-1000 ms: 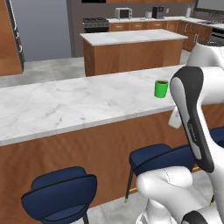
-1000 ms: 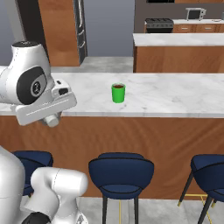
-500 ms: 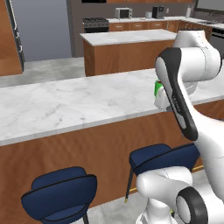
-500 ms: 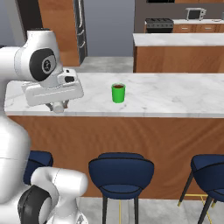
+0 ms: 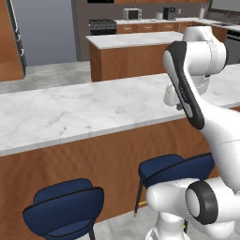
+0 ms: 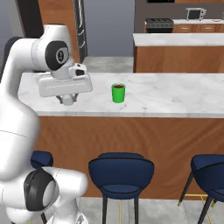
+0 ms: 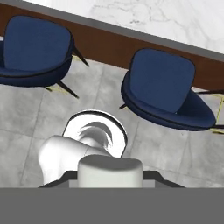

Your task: Pick up the marshmallow and place it in the cup of hot chocolate on the dining counter.

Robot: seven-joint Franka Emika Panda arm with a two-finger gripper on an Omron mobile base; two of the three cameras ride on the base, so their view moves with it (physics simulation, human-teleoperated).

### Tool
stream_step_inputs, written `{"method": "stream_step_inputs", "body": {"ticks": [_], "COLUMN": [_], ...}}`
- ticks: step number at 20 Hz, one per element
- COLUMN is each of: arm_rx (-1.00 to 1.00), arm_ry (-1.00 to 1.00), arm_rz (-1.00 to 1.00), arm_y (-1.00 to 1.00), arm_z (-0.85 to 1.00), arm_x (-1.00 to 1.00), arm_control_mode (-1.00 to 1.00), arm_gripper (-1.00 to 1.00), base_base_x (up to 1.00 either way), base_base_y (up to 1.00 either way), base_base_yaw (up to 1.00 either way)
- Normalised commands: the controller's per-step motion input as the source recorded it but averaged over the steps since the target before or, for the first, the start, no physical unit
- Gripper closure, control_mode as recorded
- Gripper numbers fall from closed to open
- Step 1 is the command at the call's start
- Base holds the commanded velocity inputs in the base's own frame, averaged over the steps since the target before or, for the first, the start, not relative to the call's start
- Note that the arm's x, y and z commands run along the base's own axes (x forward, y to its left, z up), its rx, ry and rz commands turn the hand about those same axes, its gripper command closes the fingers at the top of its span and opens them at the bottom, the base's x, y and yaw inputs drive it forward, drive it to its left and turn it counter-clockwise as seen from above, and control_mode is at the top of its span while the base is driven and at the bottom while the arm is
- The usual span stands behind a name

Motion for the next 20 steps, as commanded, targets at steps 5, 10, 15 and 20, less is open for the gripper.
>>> {"method": "stream_step_inputs", "body": {"ticks": [5,10,15,20], "arm_rx": [0.05,0.09,0.02,0.0], "arm_ry": [0.0,-0.04,0.0,0.05], "arm_rz": [0.0,0.0,-0.01,-0.05], "arm_y": [-0.12,-0.09,-0.09,-0.09], "arm_z": [0.0,0.0,0.09,0.05], "arm_x": [0.36,0.58,0.44,0.38], "arm_control_mode": [-1.0,-1.0,-1.0,-1.0], "arm_gripper": [1.0,1.0,1.0,1.0], "base_base_x": [0.0,0.0,0.0,0.0], "base_base_y": [0.0,0.0,0.0,0.0], "base_base_yaw": [0.0,0.0,0.0,0.0]}}
